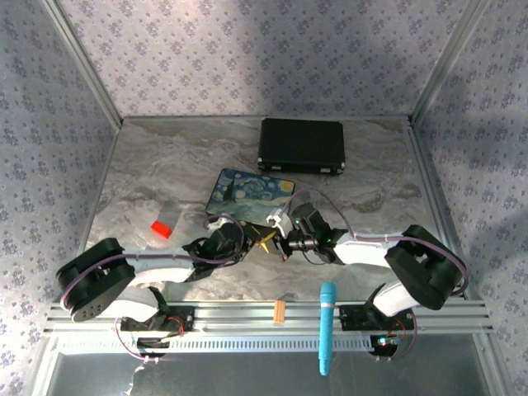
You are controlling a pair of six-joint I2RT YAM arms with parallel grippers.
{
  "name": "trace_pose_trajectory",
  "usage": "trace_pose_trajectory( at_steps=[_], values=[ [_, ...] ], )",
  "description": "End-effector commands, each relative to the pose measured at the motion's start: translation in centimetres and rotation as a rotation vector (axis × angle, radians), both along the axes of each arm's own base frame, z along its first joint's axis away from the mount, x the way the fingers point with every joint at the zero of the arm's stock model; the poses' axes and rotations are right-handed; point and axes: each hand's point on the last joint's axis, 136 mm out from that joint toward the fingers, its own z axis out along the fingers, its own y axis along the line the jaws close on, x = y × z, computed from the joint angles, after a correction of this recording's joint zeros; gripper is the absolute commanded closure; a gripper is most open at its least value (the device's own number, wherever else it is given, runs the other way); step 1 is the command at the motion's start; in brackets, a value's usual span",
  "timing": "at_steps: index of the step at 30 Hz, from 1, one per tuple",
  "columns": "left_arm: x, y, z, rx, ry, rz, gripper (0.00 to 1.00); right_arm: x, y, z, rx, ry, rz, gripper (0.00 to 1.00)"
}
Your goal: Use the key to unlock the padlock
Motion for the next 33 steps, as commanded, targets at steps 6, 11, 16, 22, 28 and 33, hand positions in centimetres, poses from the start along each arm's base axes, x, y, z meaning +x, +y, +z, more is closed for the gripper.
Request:
trace_pose_trajectory(
  at_steps=[6, 11, 16, 22, 28, 33],
  values=[
    [-1.6, -2.0, 2.2, -0.083, -0.038, -0.117, 1.0, 2.9, -0.6, 0.8, 0.049, 0.012, -0.116, 0.99],
    [-1.7, -2.0, 2.0, -0.087, -0.024, -0.115, 1.0, 2.9, -0.6, 0.2, -0.078, -0.098, -0.149, 0.98],
    [-1.7, -2.0, 2.0, -0.088, -0.021, -0.113, 1.0, 2.4, 0.0, -0.5, -0.286, -0.306, -0.145, 0.97],
    [-1.8, -2.1, 1.9, -0.084, -0.014, -0.118, 1.0, 2.3, 1.0, -0.9, -0.3, -0.303, -0.138, 0.98],
    [-1.9, -2.0, 1.6, -0.071, -0.005, -0.117, 1.0, 2.3, 1.5, -0.6, -0.237, -0.253, -0.159, 0.99],
    [-1.9, -1.9, 1.7, -0.074, -0.014, -0.119, 1.0, 3.0, 0.6, 0.0, -0.097, -0.106, -0.188, 0.98]
  ],
)
